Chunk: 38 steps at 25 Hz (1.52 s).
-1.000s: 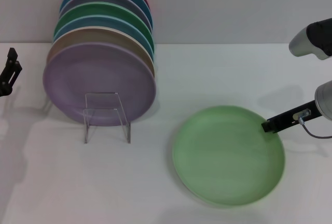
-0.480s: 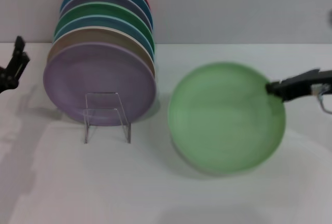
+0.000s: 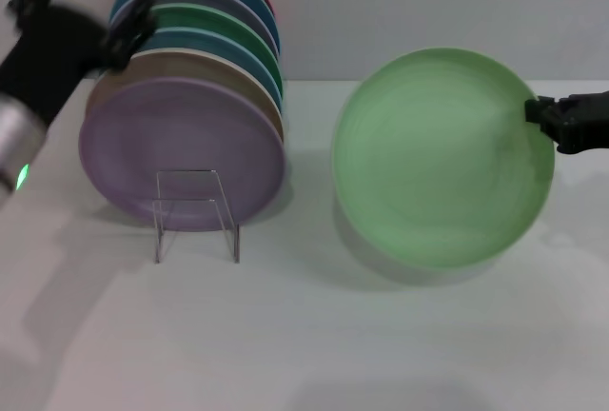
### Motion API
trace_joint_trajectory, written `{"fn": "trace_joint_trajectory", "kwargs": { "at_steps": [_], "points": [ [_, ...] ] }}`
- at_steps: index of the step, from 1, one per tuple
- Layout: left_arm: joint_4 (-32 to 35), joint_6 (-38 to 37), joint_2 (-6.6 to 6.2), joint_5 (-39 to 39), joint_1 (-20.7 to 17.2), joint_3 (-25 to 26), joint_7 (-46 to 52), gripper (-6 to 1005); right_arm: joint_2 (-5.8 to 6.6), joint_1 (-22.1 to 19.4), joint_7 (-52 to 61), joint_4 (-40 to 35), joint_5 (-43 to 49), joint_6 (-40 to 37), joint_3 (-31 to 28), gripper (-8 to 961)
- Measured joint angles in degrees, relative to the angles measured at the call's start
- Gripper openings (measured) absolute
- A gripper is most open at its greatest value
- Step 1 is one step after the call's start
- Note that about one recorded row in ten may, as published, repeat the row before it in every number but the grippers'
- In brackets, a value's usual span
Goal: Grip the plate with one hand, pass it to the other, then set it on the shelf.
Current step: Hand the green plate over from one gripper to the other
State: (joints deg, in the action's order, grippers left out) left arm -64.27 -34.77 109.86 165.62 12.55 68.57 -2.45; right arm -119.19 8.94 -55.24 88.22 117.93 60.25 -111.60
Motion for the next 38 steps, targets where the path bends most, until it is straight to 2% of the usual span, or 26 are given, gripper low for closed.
{"fn": "trace_joint_trajectory", "kwargs": {
  "at_steps": [3,5,6,7,9,10,11,13,15,17,19,21,25,28,38],
  "points": [
    [-13.61,17.42,-2.81,0.02,0.86,-0.29,0.19,840,-0.19,-0.69,-2.1,-0.15,-0.31,-2.09,0.34,16],
    [-13.61,17.42,-2.81,0.02,0.86,-0.29,0.19,840,-0.28,-1.13,-3.82,-0.26,-0.84,-3.6,0.66,17],
    [-21.68,30.71,-3.91,0.01,2.85,-0.44,0.14,840,-0.31,-1.23,-4.55,-0.36,-1.22,-4.25,0.8,17],
    [-25.68,37.73,-3.85,-0.04,4.17,-0.46,-0.44,840,-0.31,-1.27,-5.08,-0.44,-1.48,-4.8,0.9,17],
    [-25.68,37.73,-3.85,-0.04,4.17,-0.46,-0.44,835,-0.3,-1.28,-5.65,-0.53,-1.76,-5.71,0.98,17],
    [-28.59,43.35,-3.38,-0.19,5.34,-0.36,-1.33,833,-0.26,-1.29,-6.23,-0.57,-1.85,-6.36,0.97,17],
    [-33.16,52.05,-1.26,-1.41,7.09,0.15,-5.03,830,-0.26,-1.29,-6.23,-0.57,-1.85,-6.36,0.97,17],
    [-34.8,55.11,-0.08,-2.78,7.52,0.56,-7.55,826,-0.22,-1.26,-7.13,-0.61,-2.15,-6.58,0.97,17],
    [-37.13,59.85,2.39,-7.75,8.1,2.24,-14.77,821,-0.18,-1.26,-7.86,-0.68,-2.43,-6.62,0.91,17],
    [-37.77,62.33,4.19,-12.58,8.4,4.17,-20.92,816,-0.16,-1.26,-8.21,-0.72,-2.45,-6.63,0.82,17],
    [-37.7,65.06,6.74,-18.73,8.45,7.26,-28.8,811,-0.17,-1.3,-8.85,-0.72,-2.47,-6.65,0.78,17],
    [-37.39,67.23,8.07,-22.86,8.37,9.52,-33.65,807,-0.18,-1.44,-9.55,-0.72,-2.48,-6.66,0.79,17],
    [-36.32,72.12,7.92,-29.81,9.23,12.64,-37.08,797,-0.26,-2.0,-10.91,-0.68,-2.61,-6.63,1.05,17],
    [-34.73,78.27,8.09,-32.05,10.76,16.06,-37.9,790,-0.26,-2.52,-12.02,-0.38,-4.19,-6.54,1.56,17],
    [-29.96,82.84,8.32,-35.49,12.32,16.15,-38.23,766,-0.18,-3.16,-14.19,1.03,-8.04,-5.19,3.49,17]
  ]
}}
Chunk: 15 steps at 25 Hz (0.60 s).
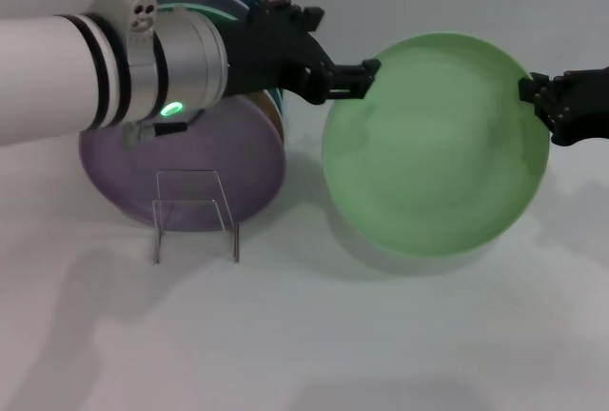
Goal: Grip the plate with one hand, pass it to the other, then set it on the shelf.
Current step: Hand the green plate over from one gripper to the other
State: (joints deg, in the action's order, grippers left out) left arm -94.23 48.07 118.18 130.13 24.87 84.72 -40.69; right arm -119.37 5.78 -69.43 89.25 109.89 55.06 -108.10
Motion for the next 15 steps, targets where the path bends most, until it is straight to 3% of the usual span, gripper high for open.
{"fn": "trace_joint_trajectory", "kwargs": {
  "at_steps": [15],
  "points": [
    [4.4,1.61,0.1,-1.16,2.09,0.11,-0.36,731,0.01,-1.39,-0.54,3.17,-1.4,0.15,2.57,28]
  ]
}}
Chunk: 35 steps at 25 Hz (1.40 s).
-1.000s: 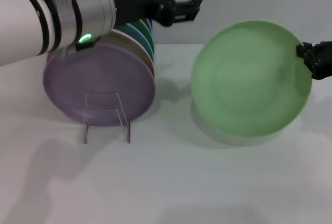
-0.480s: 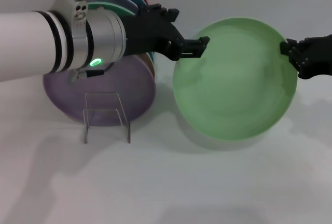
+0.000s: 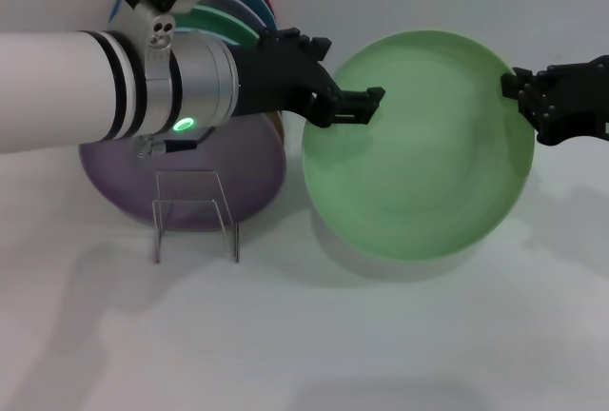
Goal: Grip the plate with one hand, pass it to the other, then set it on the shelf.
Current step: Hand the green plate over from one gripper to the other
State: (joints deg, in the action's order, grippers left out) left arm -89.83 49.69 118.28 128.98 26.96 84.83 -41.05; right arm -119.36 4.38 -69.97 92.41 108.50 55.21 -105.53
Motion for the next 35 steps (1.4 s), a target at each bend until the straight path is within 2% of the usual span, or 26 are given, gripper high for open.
{"fn": "trace_joint_trajectory", "kwargs": {
  "at_steps": [12,15,20,25,28,35],
  "points": [
    [0.28,1.08,0.05,-0.09,0.0,0.79,-1.48,702,0.09,0.01,-0.27,0.14,-1.37,0.41,0.48,49],
    [0.26,0.55,0.08,-0.22,-0.02,0.55,-2.59,476,0.1,-0.05,-0.28,-0.13,-1.42,0.49,0.53,55],
    [0.2,-0.77,0.12,-0.43,-0.22,0.25,-4.06,235,0.21,0.26,-0.31,-1.65,-3.31,3.95,0.34,63],
    [-0.13,-1.83,0.18,-0.91,-0.46,-0.27,-5.71,153,0.17,-0.38,-1.59,-3.4,-7.85,5.32,-0.51,72],
    [-0.48,-2.42,0.19,-1.67,-0.59,-0.53,-6.83,105,0.21,-0.53,-2.5,-5.79,-11.6,6.76,-2.63,246],
    [-2.92,-2.82,0.09,-3.27,-2.13,-0.5,-8.89,36,0.13,-0.69,-5.66,-14.4,-22.46,15.72,-13.37,387]
  ]
}}
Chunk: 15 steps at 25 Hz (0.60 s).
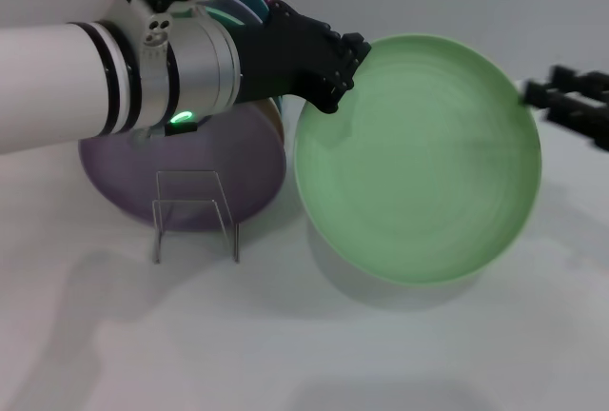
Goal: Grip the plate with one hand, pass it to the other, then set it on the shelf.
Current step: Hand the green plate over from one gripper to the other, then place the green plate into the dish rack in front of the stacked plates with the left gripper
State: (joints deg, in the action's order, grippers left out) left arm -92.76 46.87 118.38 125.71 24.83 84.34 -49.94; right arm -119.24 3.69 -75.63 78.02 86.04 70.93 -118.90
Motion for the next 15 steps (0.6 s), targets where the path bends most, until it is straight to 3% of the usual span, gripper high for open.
{"fn": "trace_joint_trajectory", "kwargs": {
  "at_steps": [9,15],
  "points": [
    [-3.21,-4.13,-0.01,-1.05,-2.8,-0.12,-3.71,29,-0.36,0.72,-3.28,-11.65,-8.93,13.87,-19.89,543],
    [-7.69,-20.17,-0.15,-9.18,-9.77,-5.53,-20.36,29,-0.42,1.35,-3.14,-15.83,-10.02,18.24,-27.42,542]
  ]
}}
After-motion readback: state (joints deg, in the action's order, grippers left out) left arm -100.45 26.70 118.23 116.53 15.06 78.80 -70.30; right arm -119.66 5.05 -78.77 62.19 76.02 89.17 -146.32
